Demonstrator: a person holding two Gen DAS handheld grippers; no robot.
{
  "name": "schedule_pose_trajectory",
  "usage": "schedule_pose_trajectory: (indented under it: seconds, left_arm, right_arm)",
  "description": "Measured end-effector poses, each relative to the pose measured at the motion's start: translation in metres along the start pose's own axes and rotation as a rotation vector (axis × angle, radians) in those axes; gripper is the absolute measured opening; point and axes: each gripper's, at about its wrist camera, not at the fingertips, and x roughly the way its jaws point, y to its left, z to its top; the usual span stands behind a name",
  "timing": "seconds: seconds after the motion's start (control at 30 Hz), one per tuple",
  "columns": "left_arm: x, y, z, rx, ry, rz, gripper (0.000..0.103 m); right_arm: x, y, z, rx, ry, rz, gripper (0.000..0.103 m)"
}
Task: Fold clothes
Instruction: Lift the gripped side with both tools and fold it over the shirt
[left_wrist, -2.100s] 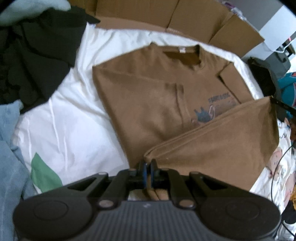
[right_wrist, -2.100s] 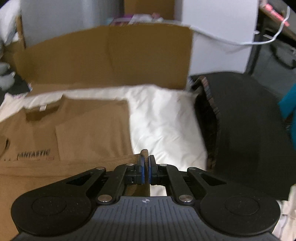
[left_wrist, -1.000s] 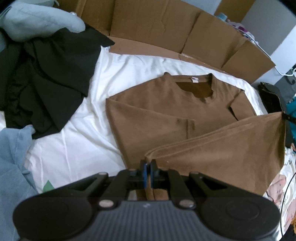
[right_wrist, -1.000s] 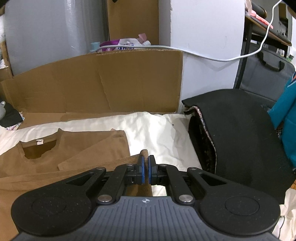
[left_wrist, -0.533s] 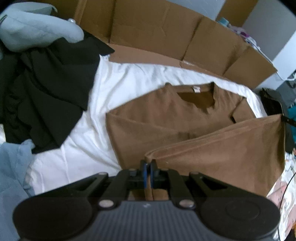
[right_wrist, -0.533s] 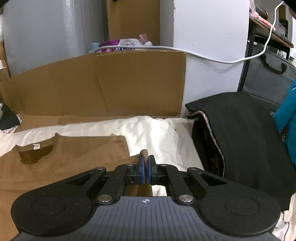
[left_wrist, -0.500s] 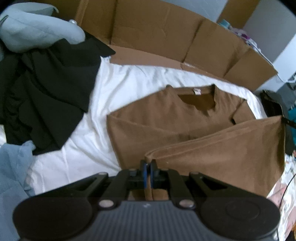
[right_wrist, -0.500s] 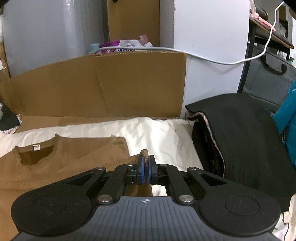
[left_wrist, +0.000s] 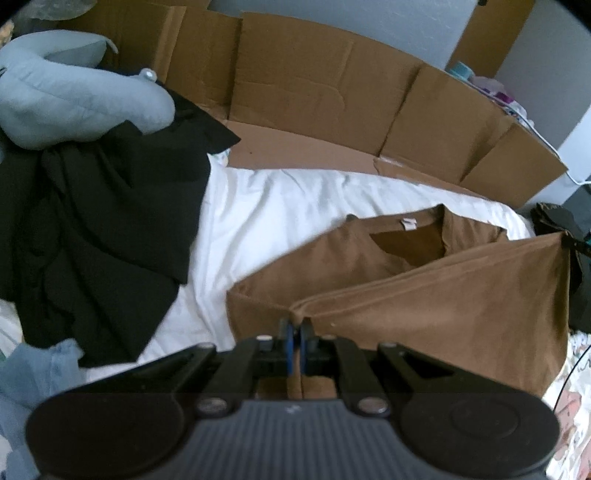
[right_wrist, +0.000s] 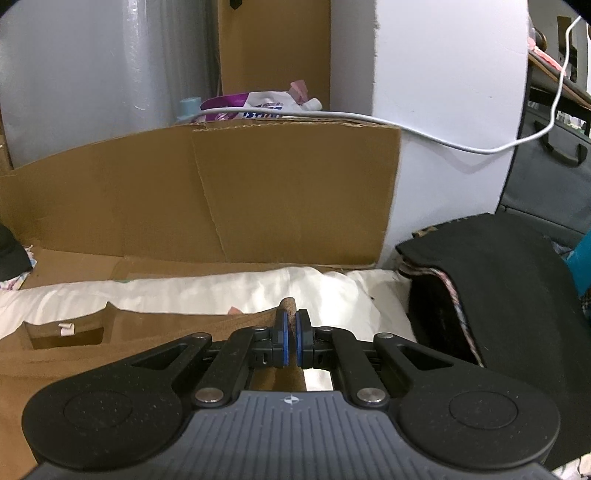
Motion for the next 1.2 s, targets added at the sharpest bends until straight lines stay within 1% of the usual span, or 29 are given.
schedule_pose_trajectory:
  seconds: [0.13,0.33,0.6,0.9,1.07,1.2]
  left_arm:
    - [0.003,0.008,0.009,-0.001,-0.009,0.009,0.004]
    - [0.020,0.015,0.020,0.029,0.018,0.019,0.004]
    - [0.038,0.033,0.035,0.009,0.023,0.021,0.004]
    - [0.061,0.046,0.053,-0.001,0.025,0.024,0.004]
    - [0.068,0.052,0.056,0.013,0.040,0.030,0.004]
    - [0.073,0.056,0.062,0.019,0.030,0.037,0.004]
  right_arm:
    - [0.015,0.013,0.011,-0.020,0.004,-0.008,0.002]
    - [0.042,0.027,0.024,-0.040,0.022,-0.007,0.002]
    - [0.079,0.043,0.033,-0.047,0.043,-0.009,0.002]
    - [0.122,0.047,0.032,-0.055,0.084,-0.025,0.002]
    - [0.134,0.052,0.034,-0.068,0.088,-0.009,0.002]
    - [0.143,0.053,0.033,-0.066,0.089,-0.008,0.002]
